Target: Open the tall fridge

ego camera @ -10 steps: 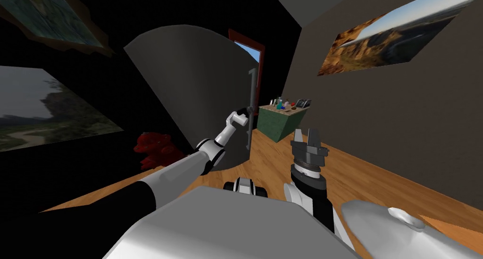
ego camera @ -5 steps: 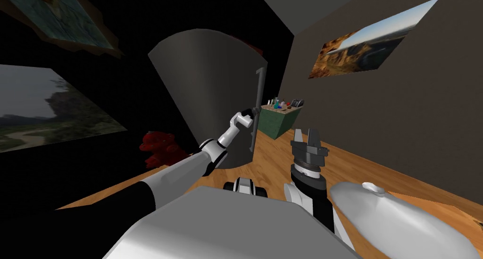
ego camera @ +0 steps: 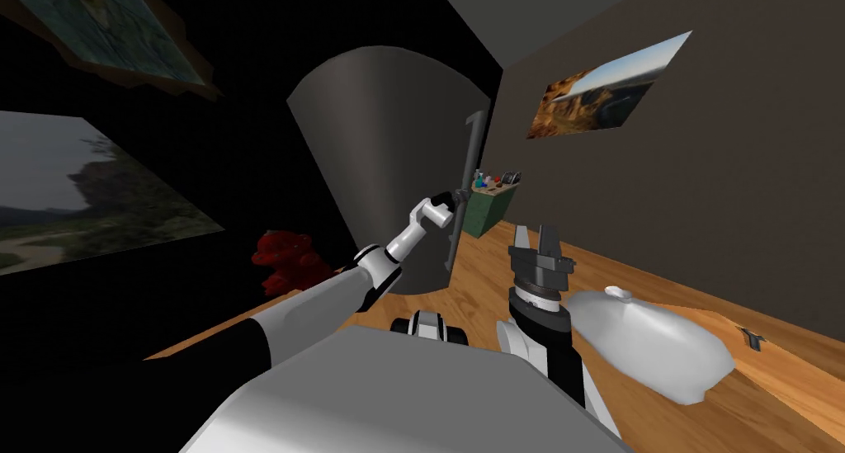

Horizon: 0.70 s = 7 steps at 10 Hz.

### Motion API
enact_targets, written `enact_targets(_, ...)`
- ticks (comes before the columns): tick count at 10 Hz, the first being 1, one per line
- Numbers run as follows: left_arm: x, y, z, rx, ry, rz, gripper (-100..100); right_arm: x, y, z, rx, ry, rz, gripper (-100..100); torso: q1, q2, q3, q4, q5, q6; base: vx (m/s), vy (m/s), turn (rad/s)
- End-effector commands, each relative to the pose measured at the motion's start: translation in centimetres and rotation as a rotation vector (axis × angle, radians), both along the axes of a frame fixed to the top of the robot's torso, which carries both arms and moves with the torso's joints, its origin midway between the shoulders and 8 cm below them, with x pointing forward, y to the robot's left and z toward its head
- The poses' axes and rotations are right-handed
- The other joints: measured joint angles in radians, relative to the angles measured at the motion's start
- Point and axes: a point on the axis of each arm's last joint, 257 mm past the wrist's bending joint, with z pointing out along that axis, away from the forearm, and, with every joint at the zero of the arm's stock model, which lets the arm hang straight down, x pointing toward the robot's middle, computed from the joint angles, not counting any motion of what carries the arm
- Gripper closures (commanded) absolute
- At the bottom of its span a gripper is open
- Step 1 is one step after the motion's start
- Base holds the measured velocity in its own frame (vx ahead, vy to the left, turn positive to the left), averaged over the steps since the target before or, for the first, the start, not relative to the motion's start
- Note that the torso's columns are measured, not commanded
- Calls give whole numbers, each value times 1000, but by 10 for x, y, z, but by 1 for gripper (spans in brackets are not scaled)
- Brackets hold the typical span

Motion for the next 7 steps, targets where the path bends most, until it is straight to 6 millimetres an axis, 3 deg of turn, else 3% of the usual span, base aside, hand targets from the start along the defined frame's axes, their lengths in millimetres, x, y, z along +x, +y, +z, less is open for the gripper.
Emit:
enact_targets(1,-27,-33,1,-11,9,-74,100,0,0,0,0,0,0,0,2,-1,-1,-1,1,0,-167,216,-124)
enact_targets(3,-50,-58,2,-15,11,-132,100,0,0,0,0,0,0,0,-2,-1,-1,-1,0,2,-179,187,-107)
enact_targets(4,-41,-49,1,0,3,-109,100,0,0,0,0,0,0,0,-3,1,0,1,0,3,-77,87,-57)
enact_targets(5,-64,-69,0,0,6,-169,100,0,0,0,0,0,0,0,-6,-3,-3,2,0,-1,-111,180,-110)
enact_targets(7,-74,-77,1,-2,5,-196,100,0,0,0,0,0,0,0,0,2,2,-1,-1,2,-138,200,-125)
